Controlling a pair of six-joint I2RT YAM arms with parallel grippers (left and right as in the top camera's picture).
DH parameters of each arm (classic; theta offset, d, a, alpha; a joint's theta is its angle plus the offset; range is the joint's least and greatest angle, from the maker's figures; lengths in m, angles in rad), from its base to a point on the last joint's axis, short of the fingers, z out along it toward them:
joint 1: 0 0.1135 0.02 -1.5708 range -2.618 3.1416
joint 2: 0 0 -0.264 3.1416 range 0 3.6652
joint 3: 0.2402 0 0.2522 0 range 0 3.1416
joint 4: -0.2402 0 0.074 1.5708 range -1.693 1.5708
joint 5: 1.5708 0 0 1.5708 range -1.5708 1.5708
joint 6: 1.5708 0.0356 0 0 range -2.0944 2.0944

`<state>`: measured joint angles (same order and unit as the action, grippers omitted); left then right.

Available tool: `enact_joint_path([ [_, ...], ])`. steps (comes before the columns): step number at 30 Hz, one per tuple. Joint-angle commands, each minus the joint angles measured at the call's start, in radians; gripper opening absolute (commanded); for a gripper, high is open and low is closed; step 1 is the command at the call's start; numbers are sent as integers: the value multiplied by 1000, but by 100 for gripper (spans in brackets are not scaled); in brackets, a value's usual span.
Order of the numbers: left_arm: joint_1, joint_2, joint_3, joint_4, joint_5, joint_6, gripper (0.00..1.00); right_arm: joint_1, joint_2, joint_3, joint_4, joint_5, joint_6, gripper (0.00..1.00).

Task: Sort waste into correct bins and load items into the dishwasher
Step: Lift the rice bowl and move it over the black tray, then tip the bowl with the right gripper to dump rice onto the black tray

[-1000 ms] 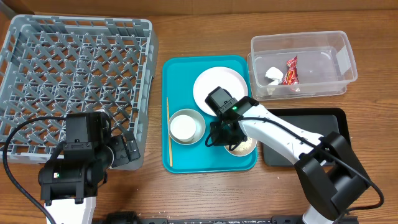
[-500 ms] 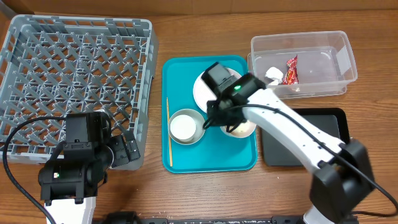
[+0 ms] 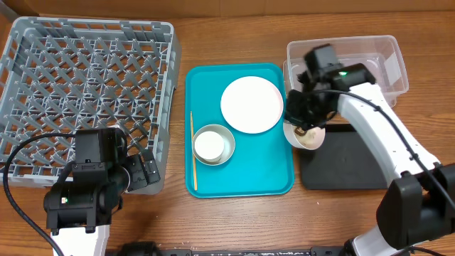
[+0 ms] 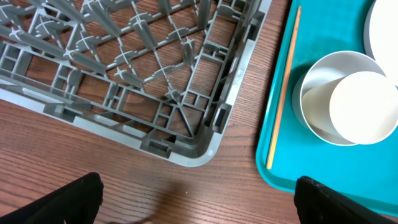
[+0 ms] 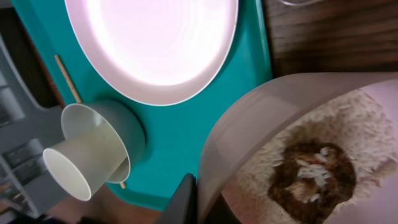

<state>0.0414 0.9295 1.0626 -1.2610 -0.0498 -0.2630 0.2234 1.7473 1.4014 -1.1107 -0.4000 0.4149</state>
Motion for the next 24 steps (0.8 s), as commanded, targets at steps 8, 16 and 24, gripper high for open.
enact_joint_path([
  [8, 5, -9, 19, 1, -6, 5, 100, -283, -26, -150, 35, -413, -274, 4],
  [16, 5, -8, 19, 2, -5, 5, 100, -495, -26, -266, 25, -687, -444, 4],
  [24, 5, -8, 19, 2, -5, 5, 100, -686, -26, -383, 24, -851, -555, 4],
])
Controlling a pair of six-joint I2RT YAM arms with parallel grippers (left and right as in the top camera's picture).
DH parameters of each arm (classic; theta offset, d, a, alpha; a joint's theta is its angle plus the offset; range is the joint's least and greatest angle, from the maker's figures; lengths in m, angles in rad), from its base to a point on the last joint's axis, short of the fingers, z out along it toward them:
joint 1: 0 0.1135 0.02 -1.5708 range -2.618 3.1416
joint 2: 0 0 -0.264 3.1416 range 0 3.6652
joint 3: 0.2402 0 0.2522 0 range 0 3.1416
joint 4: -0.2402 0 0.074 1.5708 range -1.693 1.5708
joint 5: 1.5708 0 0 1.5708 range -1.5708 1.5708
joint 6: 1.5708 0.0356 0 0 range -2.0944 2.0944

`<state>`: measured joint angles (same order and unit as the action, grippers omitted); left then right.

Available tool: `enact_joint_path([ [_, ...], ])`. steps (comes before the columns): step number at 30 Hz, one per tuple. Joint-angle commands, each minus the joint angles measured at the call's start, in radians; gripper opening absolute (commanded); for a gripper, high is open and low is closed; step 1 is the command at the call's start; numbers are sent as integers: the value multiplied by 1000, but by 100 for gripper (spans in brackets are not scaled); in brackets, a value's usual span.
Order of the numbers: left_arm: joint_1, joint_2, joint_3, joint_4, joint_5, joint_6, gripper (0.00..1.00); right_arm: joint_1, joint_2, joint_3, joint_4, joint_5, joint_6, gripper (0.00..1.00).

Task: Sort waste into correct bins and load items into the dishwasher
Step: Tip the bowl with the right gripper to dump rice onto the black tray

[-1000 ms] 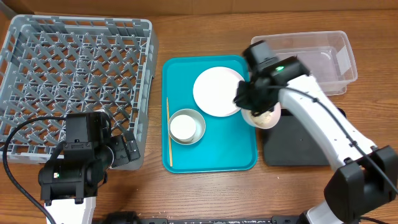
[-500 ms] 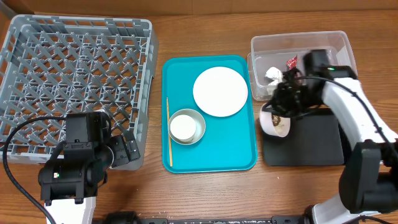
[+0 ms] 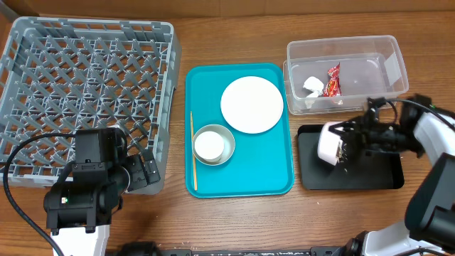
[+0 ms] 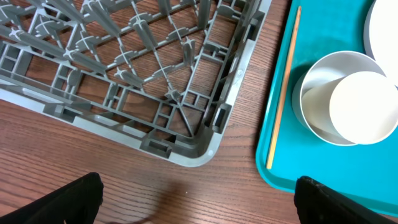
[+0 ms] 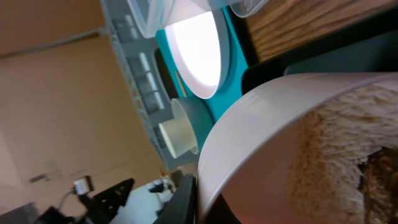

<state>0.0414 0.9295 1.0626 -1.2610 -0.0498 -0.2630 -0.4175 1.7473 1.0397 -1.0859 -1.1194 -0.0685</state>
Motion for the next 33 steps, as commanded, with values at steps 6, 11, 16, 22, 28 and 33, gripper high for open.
enact_joint_path([
  [6, 5, -9, 19, 1, -5, 5, 100, -163, -26, -63, 0, -282, -71, 4],
  [11, 5, -8, 19, 2, -5, 5, 100, -207, -26, -70, -1, -395, -71, 4],
  [16, 5, -9, 19, 1, -5, 5, 100, -206, -26, -70, -18, -451, -56, 4],
  [22, 5, -8, 19, 2, -6, 5, 100, -207, -26, -70, -51, -451, -51, 4],
  [28, 5, -8, 19, 2, -6, 5, 100, -206, -26, -70, -64, -451, -51, 4],
  [33, 5, -8, 19, 2, -6, 5, 100, -207, -26, -70, -76, -451, -50, 4],
])
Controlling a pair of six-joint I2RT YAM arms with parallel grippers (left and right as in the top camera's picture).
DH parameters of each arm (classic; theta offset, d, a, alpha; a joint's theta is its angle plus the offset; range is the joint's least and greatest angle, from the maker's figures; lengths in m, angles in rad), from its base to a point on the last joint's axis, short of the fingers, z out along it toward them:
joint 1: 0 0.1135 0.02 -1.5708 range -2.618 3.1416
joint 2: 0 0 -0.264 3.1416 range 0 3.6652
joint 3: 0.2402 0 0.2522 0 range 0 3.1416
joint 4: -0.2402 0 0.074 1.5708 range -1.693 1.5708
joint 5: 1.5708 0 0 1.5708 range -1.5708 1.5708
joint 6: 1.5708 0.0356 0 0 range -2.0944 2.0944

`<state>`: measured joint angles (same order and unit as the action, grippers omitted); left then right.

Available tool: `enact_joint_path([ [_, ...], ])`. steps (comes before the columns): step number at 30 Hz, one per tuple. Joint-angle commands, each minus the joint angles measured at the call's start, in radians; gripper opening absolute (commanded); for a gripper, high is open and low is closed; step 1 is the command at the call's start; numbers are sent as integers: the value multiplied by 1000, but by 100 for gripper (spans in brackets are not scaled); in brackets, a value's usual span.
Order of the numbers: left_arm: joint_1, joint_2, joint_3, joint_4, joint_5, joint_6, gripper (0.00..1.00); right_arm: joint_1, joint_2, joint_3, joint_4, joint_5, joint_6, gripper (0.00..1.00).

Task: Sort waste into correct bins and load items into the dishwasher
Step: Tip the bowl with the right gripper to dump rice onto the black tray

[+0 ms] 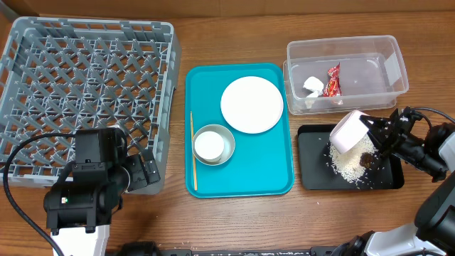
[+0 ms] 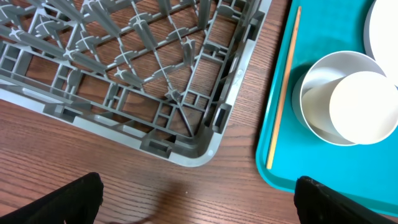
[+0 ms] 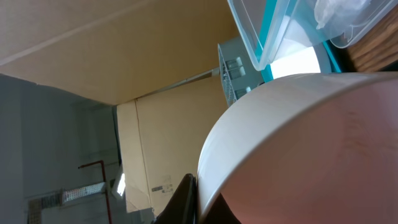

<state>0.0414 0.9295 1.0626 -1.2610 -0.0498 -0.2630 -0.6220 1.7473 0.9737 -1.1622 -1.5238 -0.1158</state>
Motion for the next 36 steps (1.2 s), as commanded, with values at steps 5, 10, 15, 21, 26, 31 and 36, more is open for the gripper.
enact_joint_path([
  [5, 5, -8, 19, 2, -6, 5, 100, -2, -26, -4, 0, -47, -3, 4],
  [10, 5, -8, 19, 2, -6, 5, 100, -2, -26, -4, 0, -47, -3, 4],
  [15, 5, -8, 19, 2, -6, 5, 100, -2, -26, -4, 1, -44, -6, 4],
  [21, 5, -8, 19, 9, -6, 5, 100, 27, -26, -4, 8, 248, -55, 4],
  [26, 5, -8, 19, 11, -5, 5, 100, 66, -26, 25, -205, 208, -522, 4],
  [31, 5, -8, 19, 12, -5, 5, 100, 75, -26, 53, -264, 229, -568, 4],
  [36, 5, -9, 19, 10, -5, 5, 100, 84, -27, 55, -341, 237, -722, 4],
])
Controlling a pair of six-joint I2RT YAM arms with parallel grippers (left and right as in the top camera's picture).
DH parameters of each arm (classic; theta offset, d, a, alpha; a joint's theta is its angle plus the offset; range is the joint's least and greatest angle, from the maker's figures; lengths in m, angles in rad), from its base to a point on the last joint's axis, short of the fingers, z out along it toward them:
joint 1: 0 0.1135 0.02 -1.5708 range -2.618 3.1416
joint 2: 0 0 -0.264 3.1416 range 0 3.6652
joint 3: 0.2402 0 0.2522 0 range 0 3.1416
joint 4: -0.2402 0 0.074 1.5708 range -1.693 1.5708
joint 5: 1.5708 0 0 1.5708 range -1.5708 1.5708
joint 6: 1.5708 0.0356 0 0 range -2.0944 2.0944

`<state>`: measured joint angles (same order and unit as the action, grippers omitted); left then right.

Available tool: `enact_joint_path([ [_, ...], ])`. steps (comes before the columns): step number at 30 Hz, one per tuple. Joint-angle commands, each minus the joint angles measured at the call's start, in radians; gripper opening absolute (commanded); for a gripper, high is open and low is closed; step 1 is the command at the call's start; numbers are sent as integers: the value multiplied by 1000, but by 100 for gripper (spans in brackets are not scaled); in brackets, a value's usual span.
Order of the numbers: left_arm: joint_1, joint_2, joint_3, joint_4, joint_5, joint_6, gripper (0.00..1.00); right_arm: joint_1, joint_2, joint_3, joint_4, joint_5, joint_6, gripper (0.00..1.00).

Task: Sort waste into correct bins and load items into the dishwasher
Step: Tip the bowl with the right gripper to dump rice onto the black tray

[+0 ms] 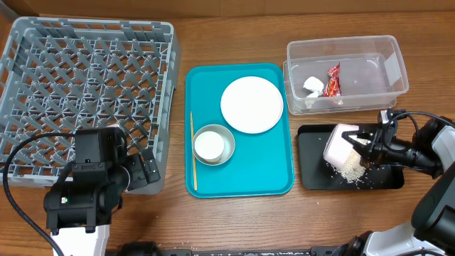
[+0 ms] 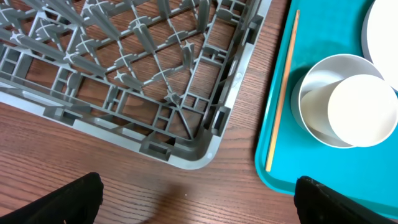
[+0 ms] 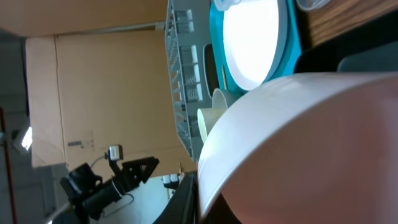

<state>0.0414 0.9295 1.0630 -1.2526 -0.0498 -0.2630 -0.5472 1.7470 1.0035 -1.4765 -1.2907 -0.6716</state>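
Note:
My right gripper (image 1: 359, 144) is shut on the rim of a white bowl (image 1: 339, 146), tipped on its side over the black bin (image 1: 313, 178). Rice and brown food (image 1: 348, 169) lie spilled in that bin. In the right wrist view the bowl (image 3: 311, 149) fills most of the frame and its inside looks bare. On the teal tray (image 1: 274, 181) sit a white plate (image 1: 251, 104), a paper cup inside a small bowl (image 1: 212, 145) and a wooden stick (image 1: 192, 151). My left gripper (image 2: 198, 199) is open over the table, beside the grey dish rack (image 1: 85, 85).
A clear plastic bin (image 1: 346, 71) behind the black one holds a red wrapper (image 1: 332, 80) and crumpled white paper (image 1: 311, 85). The rack's near corner (image 2: 186, 155) sits close to the tray's left edge (image 2: 264, 168).
The right gripper has brought the tipped bowl lower and a little left over the black bin. The food pile remains in the bin. The left arm has not moved.
The right gripper first held the bowl full of rice at the tray's right edge. It then held it tilted over the black bin, then the rice lay spilled in the bin. Now the bowl stays tipped low over the pile.

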Motion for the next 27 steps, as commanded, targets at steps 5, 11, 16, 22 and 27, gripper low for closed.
enact_joint_path([
  [5, 5, -8, 19, 0, -5, 5, 100, 3, -26, 25, -22, -48, -93, 4],
  [11, 5, -9, 19, 0, -5, 5, 100, 2, -26, 25, 30, -49, 19, 4],
  [16, 5, -8, 19, 1, -5, 5, 100, 21, -29, 26, -50, -101, -146, 4],
  [22, 5, -9, 19, 5, -5, 5, 100, 36, -29, 27, -93, -93, -219, 4],
  [27, 5, -8, 19, 4, -5, 5, 100, 37, -29, 82, -89, 45, -214, 4],
])
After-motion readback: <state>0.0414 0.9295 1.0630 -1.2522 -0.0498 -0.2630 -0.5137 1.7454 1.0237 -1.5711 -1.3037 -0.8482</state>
